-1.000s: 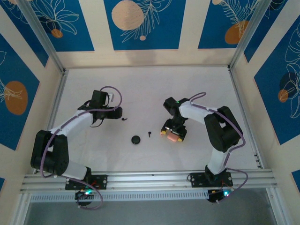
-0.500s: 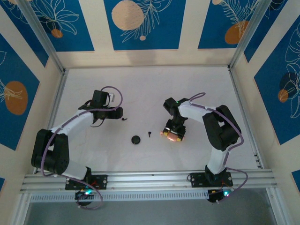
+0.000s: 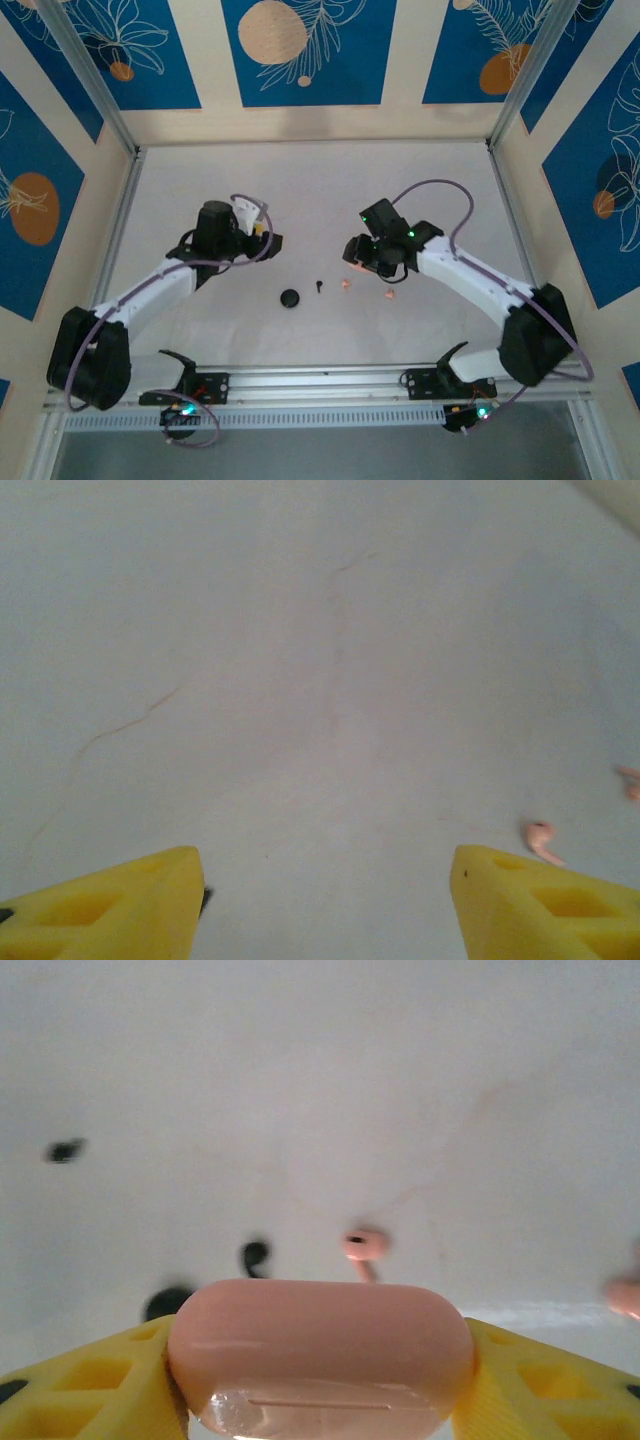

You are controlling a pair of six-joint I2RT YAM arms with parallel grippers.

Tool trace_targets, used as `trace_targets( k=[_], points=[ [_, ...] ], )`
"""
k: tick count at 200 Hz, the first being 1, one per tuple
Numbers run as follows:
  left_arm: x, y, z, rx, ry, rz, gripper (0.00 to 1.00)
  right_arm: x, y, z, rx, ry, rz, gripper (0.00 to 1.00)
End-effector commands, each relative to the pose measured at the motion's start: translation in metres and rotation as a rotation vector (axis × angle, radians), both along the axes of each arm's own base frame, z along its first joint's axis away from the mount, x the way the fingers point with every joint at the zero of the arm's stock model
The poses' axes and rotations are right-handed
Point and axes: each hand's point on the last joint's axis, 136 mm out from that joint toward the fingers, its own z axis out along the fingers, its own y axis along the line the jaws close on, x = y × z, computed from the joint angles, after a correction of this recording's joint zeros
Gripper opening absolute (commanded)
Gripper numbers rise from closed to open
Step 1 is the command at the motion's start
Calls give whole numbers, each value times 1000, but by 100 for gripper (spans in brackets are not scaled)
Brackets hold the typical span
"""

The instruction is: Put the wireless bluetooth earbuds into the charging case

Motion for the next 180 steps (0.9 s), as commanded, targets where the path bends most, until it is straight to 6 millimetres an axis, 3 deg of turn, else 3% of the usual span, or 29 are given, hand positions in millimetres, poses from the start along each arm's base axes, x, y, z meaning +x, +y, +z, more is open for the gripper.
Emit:
trace_targets(
  k=[1, 42, 71, 140, 180],
  points=[
    [-18, -33, 44, -143, -251, -196, 65, 18, 19, 31, 130, -221, 62, 56],
    [-50, -56, 65, -203, -450, -345, 62, 19, 48, 85, 375, -453, 175, 56],
    [-60, -66, 70, -229, -486, -386, 58, 15, 65, 106, 483, -518, 233, 56],
    [-73, -83, 78, -286, -523, -437, 56, 12, 83, 115, 610, -566, 229, 56],
    [-71, -86, 84, -316, -540, -411, 53, 10, 93, 116, 619, -568, 248, 56]
  ],
)
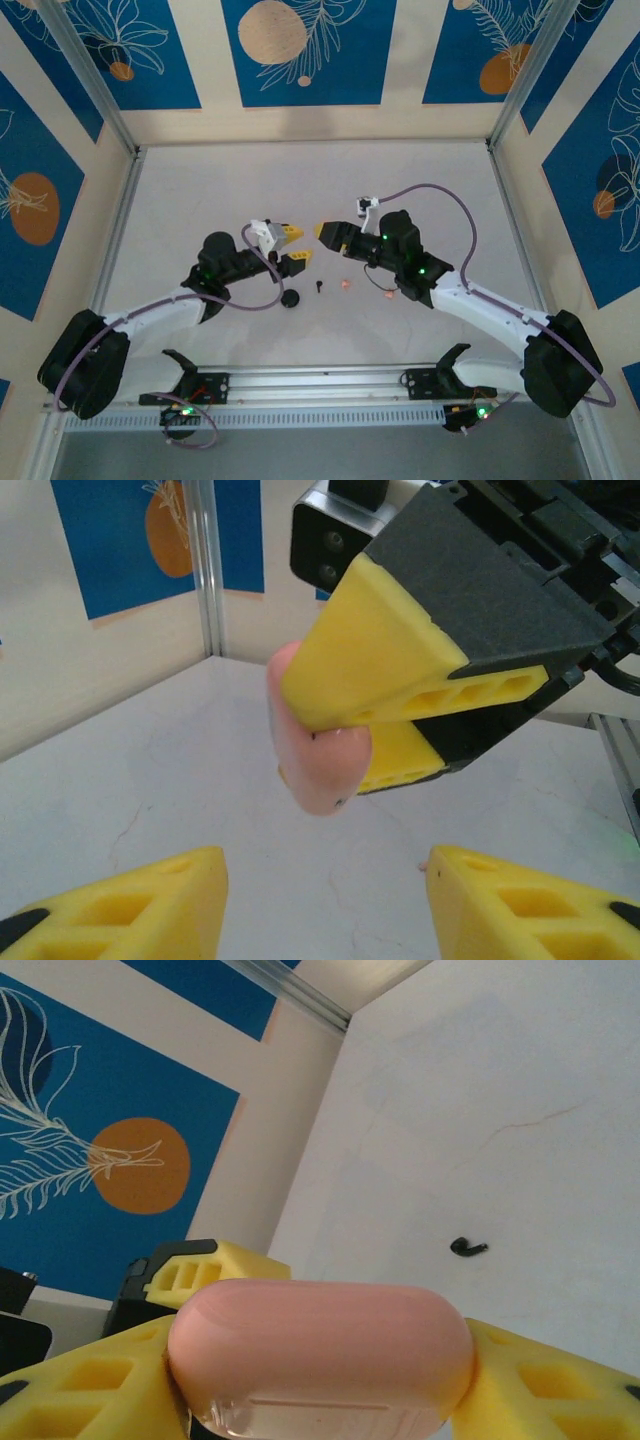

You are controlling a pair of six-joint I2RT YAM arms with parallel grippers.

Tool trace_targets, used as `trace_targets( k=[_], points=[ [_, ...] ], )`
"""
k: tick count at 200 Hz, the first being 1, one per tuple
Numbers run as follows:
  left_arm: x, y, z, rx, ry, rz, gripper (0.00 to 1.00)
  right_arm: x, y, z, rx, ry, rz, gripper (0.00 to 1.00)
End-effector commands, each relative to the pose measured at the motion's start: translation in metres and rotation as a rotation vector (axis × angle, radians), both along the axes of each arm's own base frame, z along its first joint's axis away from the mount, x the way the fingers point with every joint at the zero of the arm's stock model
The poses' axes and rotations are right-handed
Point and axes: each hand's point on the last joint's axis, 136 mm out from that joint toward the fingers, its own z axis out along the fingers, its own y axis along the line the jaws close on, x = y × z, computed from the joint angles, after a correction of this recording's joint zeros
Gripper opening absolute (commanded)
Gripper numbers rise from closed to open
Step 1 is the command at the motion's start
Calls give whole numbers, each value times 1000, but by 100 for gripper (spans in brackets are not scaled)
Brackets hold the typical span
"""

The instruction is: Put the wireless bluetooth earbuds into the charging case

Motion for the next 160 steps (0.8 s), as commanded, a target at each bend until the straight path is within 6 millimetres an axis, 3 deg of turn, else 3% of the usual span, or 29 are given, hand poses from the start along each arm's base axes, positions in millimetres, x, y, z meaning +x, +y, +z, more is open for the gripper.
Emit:
trace_targets(
  k=[1, 80, 160],
  points=[
    [-3, -5, 13, -53, -40, -8, 53, -1, 9, 14, 48, -39, 20, 56],
    [6, -6, 20, -107, -49, 50, 45, -3, 26, 15, 77, -32, 53, 57],
    [5, -9, 17, -96, -45, 46, 34, -6, 29, 18, 92, -31, 72, 57]
  ],
)
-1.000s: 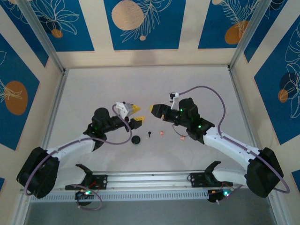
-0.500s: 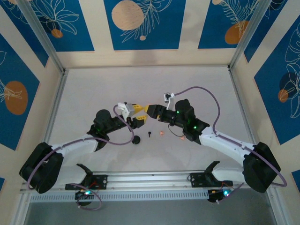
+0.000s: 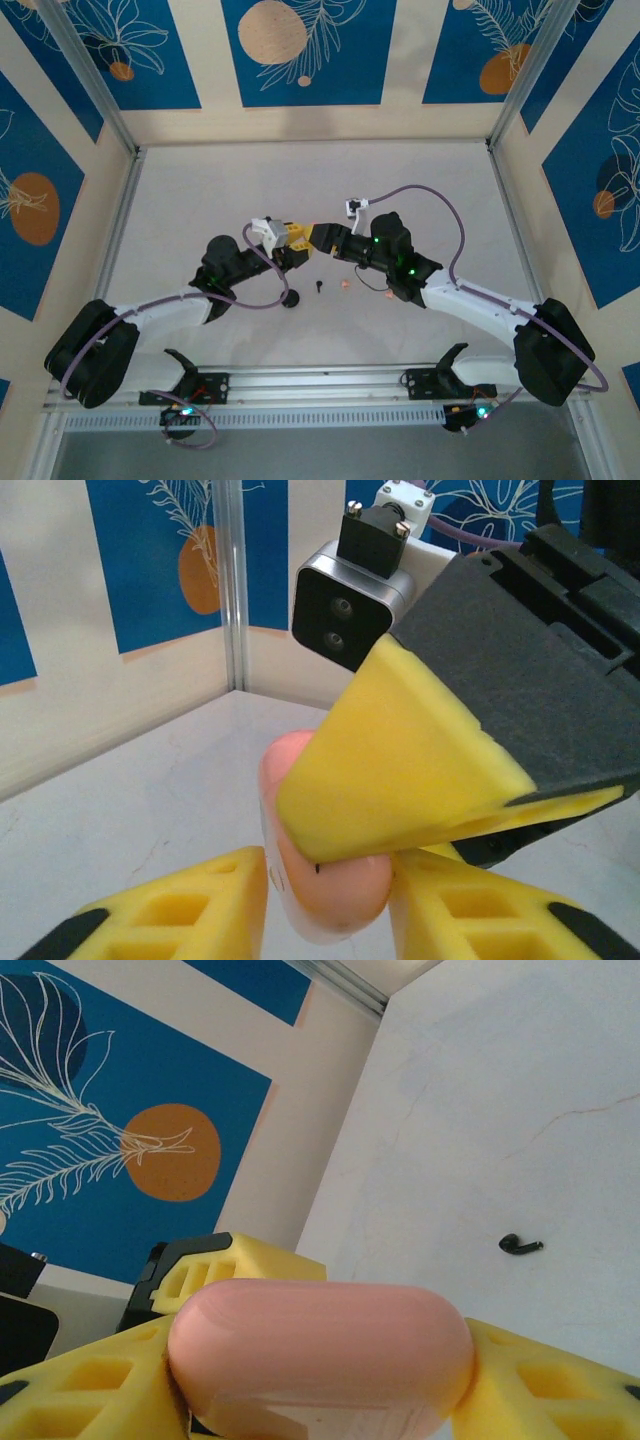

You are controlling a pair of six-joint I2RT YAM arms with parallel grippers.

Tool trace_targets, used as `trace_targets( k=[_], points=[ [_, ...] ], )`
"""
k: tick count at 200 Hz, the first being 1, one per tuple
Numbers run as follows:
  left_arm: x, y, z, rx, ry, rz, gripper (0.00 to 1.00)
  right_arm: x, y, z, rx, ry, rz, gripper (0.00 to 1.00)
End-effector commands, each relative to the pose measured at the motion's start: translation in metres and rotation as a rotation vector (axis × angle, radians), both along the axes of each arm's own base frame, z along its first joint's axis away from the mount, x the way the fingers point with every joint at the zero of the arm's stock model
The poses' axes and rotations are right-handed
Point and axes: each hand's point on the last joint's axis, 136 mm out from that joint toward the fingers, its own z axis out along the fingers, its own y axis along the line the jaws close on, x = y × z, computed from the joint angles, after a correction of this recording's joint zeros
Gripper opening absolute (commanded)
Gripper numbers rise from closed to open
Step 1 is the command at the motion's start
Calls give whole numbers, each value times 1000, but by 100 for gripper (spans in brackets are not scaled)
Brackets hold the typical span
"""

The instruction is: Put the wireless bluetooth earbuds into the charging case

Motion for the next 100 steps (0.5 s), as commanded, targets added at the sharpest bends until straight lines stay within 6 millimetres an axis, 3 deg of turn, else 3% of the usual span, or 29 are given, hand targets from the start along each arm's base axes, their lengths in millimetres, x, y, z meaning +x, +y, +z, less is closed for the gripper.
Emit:
trace_targets(
  k=[1, 46, 100],
  points=[
    [-4, -3, 7, -21, -20, -12, 34, -2, 7, 16, 41, -28, 22, 57],
    [-3, -3, 6, -23, -11, -12, 37, -8, 12, 18, 48, -30, 53, 57],
    [-4, -6, 2, -10, 41, -31, 25, -12, 11, 16, 30, -40, 64, 58]
  ],
)
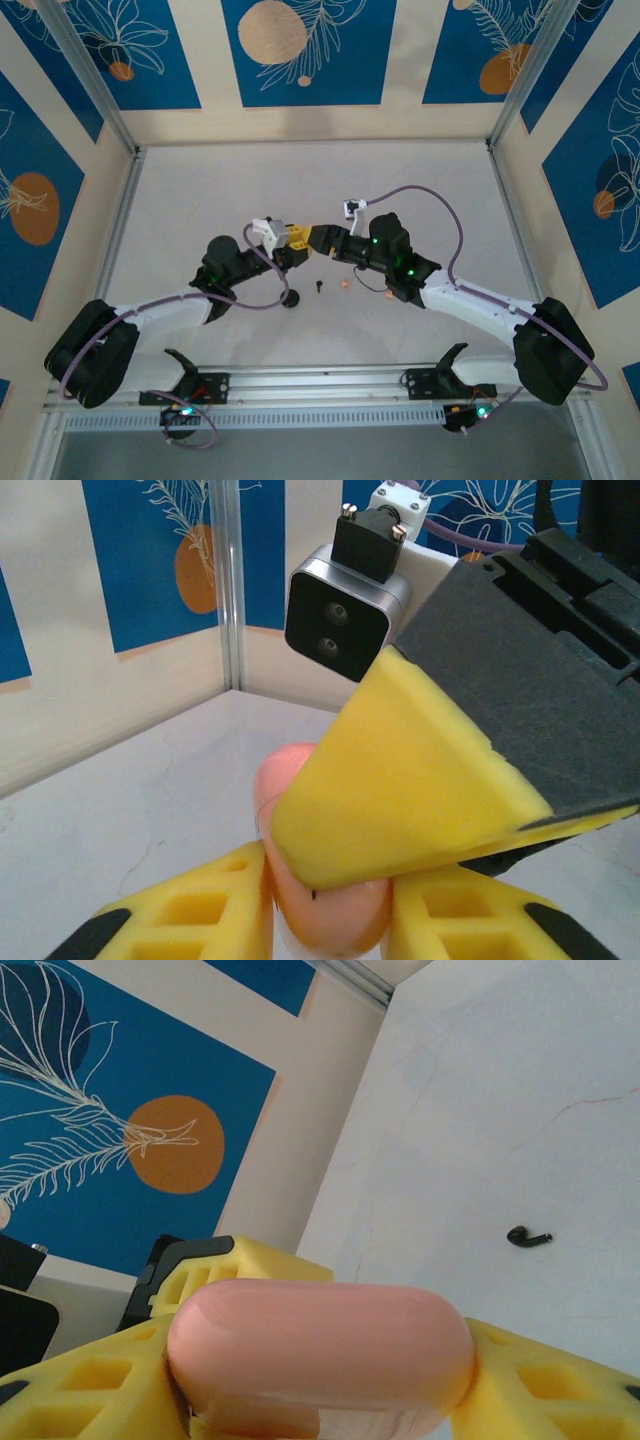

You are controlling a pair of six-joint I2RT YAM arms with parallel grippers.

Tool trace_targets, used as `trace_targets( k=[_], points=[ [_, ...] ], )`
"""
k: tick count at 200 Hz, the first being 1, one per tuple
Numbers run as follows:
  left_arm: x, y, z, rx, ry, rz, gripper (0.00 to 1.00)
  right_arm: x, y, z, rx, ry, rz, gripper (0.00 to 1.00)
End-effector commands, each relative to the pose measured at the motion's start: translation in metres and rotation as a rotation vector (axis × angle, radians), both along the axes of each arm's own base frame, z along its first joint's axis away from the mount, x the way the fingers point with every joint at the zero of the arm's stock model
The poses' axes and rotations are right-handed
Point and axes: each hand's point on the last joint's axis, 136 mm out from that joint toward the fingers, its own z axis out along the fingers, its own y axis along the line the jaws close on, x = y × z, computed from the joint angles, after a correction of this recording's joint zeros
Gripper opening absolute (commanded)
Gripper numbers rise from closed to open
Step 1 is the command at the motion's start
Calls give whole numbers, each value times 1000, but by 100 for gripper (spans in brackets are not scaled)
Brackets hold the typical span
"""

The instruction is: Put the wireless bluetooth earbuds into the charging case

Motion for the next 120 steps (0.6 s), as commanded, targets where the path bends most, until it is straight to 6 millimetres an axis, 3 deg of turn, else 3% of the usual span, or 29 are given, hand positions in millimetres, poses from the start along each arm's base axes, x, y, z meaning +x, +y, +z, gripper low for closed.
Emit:
trace_targets(
  k=[1, 29, 77, 120],
  points=[
    [-3, -5, 2, -6, 34, -27, 25, -8, 7, 17, 28, -46, 46, 58],
    [-5, -10, 0, 16, 52, -62, 17, -8, 3, 17, 5, -61, 41, 62],
    [-8, -9, 1, 23, 57, -97, 13, -7, -20, 19, -65, -121, 1, 82],
    [-9, -3, 5, 8, 69, -145, 12, -13, -40, 27, -120, -248, 59, 84]
  ],
)
